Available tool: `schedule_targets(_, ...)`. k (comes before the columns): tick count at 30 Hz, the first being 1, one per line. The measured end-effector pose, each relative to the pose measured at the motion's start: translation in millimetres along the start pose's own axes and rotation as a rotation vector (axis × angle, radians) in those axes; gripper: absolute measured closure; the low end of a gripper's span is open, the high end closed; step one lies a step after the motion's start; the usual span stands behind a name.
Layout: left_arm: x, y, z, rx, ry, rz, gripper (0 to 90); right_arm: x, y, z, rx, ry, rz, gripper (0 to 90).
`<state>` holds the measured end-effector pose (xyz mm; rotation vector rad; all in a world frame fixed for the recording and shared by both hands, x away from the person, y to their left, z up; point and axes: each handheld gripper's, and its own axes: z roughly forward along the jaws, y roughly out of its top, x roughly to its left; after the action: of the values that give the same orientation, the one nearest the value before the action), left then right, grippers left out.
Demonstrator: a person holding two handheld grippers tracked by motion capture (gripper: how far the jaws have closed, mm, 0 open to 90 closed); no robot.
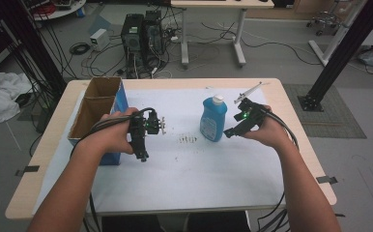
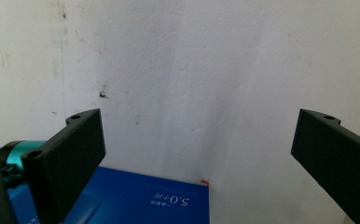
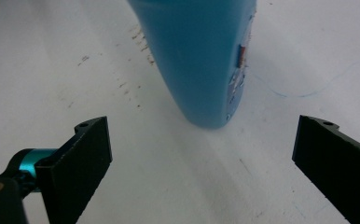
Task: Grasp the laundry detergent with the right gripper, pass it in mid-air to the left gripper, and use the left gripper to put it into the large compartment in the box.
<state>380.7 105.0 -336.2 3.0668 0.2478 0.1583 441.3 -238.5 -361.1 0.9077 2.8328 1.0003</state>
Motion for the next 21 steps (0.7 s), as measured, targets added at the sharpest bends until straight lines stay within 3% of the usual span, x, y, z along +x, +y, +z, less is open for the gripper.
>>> schedule_targets(5, -0.7, -3.0, 0.2, 0.002, 0.003, -0.007, 2.9, 0.1, -2.2, 3.9, -0.019, 0.006, 0.022, 3.7)
schedule_targets(6, -0.8, -3.8, 0.4, 0.001, 0.003, -0.010, 2.9, 0.3, -3.0, 5.8, -0.024, 0.000, 0.051, 3.7)
schedule_targets(21, -4.2, -3.7, -2.3, -0.001, 0.012, -0.004, 2.9, 4.9, -7.3, 22.2, -0.106, -0.002, 0.093, 3.7)
